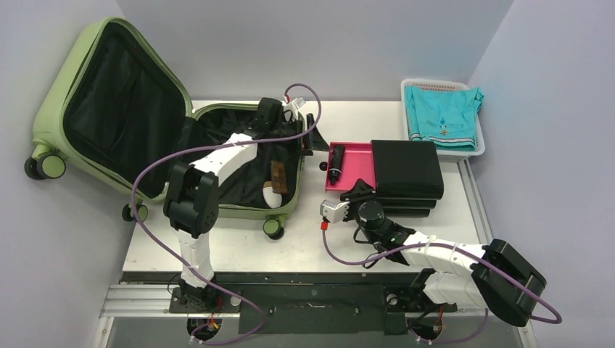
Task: Open, take out, and arrange the luggage
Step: Close the drawer of the storage box.
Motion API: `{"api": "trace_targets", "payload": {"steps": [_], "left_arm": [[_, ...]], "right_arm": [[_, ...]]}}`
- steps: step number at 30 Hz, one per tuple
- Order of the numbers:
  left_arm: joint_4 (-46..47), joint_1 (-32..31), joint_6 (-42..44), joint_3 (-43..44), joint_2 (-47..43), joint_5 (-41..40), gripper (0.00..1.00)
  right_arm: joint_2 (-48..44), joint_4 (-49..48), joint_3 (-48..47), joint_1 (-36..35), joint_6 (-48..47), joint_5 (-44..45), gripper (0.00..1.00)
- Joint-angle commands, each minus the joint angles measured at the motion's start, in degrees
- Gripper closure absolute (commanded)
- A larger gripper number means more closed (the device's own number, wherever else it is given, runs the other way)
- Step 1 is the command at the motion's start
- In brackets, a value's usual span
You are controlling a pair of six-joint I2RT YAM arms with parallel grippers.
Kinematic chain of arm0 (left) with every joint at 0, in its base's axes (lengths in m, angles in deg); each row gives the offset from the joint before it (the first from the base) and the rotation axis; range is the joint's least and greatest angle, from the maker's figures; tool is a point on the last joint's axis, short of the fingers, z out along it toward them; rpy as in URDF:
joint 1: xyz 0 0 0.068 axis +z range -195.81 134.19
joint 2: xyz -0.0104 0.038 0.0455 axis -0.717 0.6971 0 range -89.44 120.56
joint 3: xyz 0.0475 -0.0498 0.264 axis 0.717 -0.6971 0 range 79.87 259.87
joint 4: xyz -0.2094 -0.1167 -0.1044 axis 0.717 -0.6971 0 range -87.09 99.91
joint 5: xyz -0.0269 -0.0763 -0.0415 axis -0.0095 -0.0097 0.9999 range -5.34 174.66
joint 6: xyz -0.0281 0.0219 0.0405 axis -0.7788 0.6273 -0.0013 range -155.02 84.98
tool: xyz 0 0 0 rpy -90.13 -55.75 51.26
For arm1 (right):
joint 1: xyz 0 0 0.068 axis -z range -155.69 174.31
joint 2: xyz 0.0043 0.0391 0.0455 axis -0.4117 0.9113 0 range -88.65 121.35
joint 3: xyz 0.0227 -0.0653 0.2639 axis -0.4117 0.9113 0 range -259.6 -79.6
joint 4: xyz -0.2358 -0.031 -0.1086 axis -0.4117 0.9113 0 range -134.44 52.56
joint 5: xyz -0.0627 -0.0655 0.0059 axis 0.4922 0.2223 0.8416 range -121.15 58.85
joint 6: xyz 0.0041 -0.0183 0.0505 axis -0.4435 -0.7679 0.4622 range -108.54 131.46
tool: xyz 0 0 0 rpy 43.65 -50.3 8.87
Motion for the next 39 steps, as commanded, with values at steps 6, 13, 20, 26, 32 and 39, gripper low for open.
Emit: {"api": "trace_targets", "payload": {"steps": [6, 13, 20, 26, 32, 39], "left_arm": [[26.96, -0.45, -14.65, -5.6, 4.4, 11.91, 0.02], [41.08, -0.92, -22.85, -8.48, 6.5, 15.22, 0.1], [43.22, -1.6, -24.51, -8.77, 7.16, 15.84, 0.22], [45.37, -2.63, -26.35, -8.75, 7.84, 16.55, 0.38], [47.21, -3.59, -27.73, -9.05, 7.86, 16.77, 0.42], [47.95, -4.64, -28.48, -9.42, 7.07, 16.66, 0.45]], "right_arm": [[-2.43, -1.31, 0.8, 1.12, 3.21, 2.37, 0.81], [-2.53, -1.24, 0.89, 1.21, 3.2, 2.38, 0.82], [-2.68, -1.39, 0.89, 1.32, 3.13, 2.39, 0.82], [-2.52, -1.45, 0.74, 1.32, 3.1, 2.6, 0.81], [-2.99, -1.35, 0.68, 1.4, 3.04, 2.82, 0.8], [-3.86, -0.63, 0.38, 1.66, 2.77, 2.94, 0.68]]}}
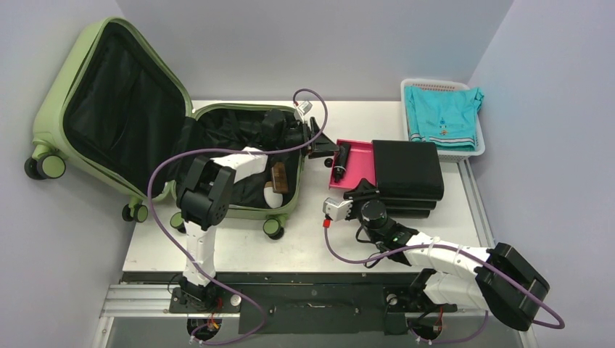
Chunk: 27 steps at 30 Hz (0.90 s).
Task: Open, take out, and arrange the luggage
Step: Close the drawer of the storage box.
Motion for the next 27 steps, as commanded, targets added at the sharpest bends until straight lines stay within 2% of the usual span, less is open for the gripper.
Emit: {"api": "trace_targets", "payload": {"steps": [1, 9, 15, 18, 21, 27], "left_arm": [[4.48, -2.65, -1.51, -0.08, -0.57, 2.58, 0.45], [4.66, -3.41, -1.52, -1.13, -1.04, 2.17, 0.45], [5.66, -3.4, -2.26, -0.97, -1.18, 2.01, 0.45], [6.19, -3.44, -2.74, -0.47, -1.04, 2.08, 0.45], [6.97, -3.44, -3.52, -0.02, -0.5, 2.28, 0.45], [7.73, -3.98, -4.44, 1.13, 0.35, 2.45, 0.45]], "right_arm": [[-2.18, -1.51, 0.09, 0.57, 1.35, 2.52, 0.67], [-3.19, 1.77, -1.07, 0.7, 1.3, 2.02, 0.56], [-3.01, 3.85, -2.53, 0.69, 2.02, 1.22, 0.52], [-3.75, 10.47, -4.44, 0.72, 2.84, -0.49, 0.45], [-5.06, 19.04, -8.28, 1.31, 5.09, -4.1, 0.32], [-6.58, 39.32, -19.14, 2.37, 10.2, -14.71, 0.24]]}}
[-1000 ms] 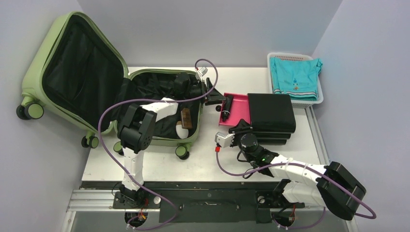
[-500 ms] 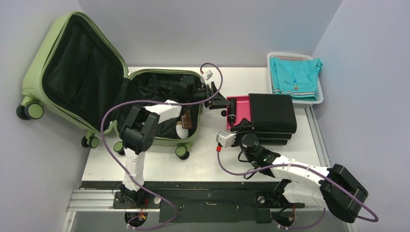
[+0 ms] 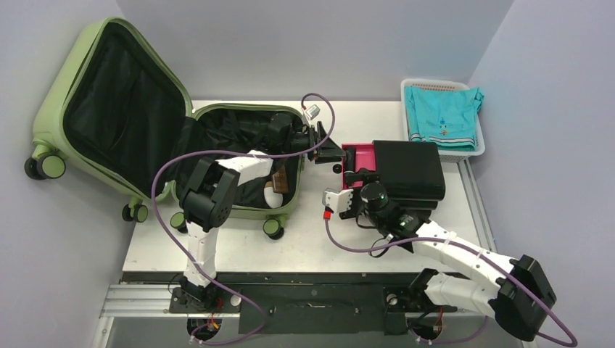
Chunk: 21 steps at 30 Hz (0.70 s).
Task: Open, take out, and arrange the luggage
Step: Close the drawer of the storage box.
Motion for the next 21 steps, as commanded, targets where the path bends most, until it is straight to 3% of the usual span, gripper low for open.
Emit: {"api": "trace_targets", "payload": {"steps": [1, 6, 12, 21], "left_arm": [[5.21, -1.31, -1.3, 2.48, 0.43, 1.66, 0.45], [5.44, -1.97, -1.6, 3.72, 1.08, 1.91, 0.45], [6.21, -2.15, -2.22, 4.06, 1.73, 2.09, 0.45], [8.19, -3.19, -4.31, 5.91, 3.21, 2.33, 0.45]], "right_arm": [[-2.31, 16.41, -10.14, 0.83, 5.42, -10.79, 0.23], [-2.83, 29.9, -20.25, 5.63, 10.33, -23.81, 0.22], [-3.56, 36.42, -30.09, 14.89, 16.02, -37.35, 0.22], [-2.51, 16.23, -26.79, 41.06, 39.0, -42.41, 0.23]]}}
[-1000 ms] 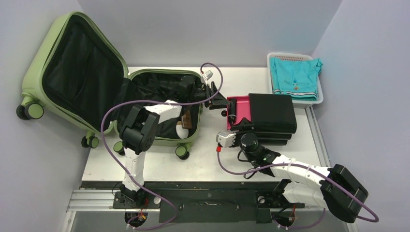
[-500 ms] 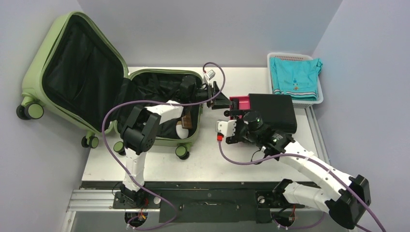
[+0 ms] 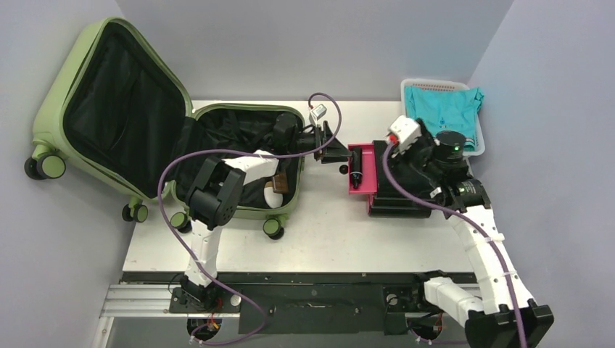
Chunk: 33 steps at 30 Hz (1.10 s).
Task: Open, take out, and arrange the luggage
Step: Close the drawer of the storage box.
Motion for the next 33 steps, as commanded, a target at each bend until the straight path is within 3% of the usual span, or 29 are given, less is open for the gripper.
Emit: {"api": "trace_targets", "payload": {"steps": [1, 4, 9, 26, 33], "left_arm": [[4.52, -1.82, -1.61, 3.53, 0.93, 1.26, 0.45], [5.44, -2.73, -2.41, 4.29, 1.71, 1.43, 0.45], [6.73, -4.27, -3.78, 6.08, 3.0, 1.57, 0.45], [6.98, -9.04, -6.55, 18.54, 12.55, 1.84, 0.45], [9.44, -9.17, -8.47, 18.23, 13.11, 2.3, 0.44]], "right_arm": [[1.8, -12.29, 3.06, 11.58, 16.37, -4.58, 0.24], [5.22, -14.74, 2.8, 21.44, 22.28, -7.85, 0.25], [12.26, -10.16, 0.1, 28.99, 24.5, -13.4, 0.28], [19.08, -3.3, 0.25, 30.47, 21.1, -19.91, 0.33], [19.02, -3.28, 0.19, 30.78, 20.96, -20.02, 0.34]]}}
